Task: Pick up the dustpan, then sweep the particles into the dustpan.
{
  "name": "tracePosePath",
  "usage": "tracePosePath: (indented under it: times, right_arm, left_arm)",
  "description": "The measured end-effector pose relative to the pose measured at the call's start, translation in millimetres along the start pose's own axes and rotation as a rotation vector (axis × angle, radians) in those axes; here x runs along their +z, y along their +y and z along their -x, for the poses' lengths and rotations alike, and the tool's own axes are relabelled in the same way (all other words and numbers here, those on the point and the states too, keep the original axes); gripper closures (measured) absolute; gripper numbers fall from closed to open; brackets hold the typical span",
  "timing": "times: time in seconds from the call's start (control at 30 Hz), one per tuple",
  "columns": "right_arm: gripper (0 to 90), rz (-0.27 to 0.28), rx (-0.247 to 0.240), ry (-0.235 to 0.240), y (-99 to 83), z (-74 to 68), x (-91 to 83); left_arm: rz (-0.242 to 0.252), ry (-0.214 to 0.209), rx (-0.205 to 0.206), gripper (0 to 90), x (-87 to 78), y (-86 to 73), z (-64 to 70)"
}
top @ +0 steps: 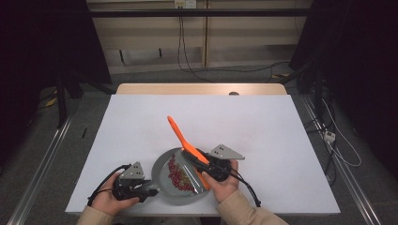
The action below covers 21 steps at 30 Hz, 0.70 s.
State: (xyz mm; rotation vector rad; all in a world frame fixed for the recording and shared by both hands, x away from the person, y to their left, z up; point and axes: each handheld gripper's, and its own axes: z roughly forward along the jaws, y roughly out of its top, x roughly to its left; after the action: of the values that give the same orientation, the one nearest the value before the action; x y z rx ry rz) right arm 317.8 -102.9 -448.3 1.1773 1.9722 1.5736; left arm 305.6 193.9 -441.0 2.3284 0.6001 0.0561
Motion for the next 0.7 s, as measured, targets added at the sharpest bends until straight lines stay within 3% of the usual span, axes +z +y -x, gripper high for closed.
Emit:
tracePosePath:
  times: [0.4, 0.53, 0.7]
  right_arm:
    - [70.6, 0.021, 0.006, -0.018, 5.6, 16.9, -14.4]
    - [70.6, 0.034, 0.017, -0.034, 7.1, 24.2, -20.1]
    - [70.6, 0.046, 0.016, -0.051, 10.7, 32.7, -26.6]
  left_arm:
    - [0.017, 0.020, 0.024, 63.4, 1.4, -0.3, 0.3]
    - [0.030, 0.041, 0.017, 63.4, 1.3, -0.4, 0.7]
    - [0.061, 0.036, 0.000, 63.4, -1.3, -0.8, -1.6]
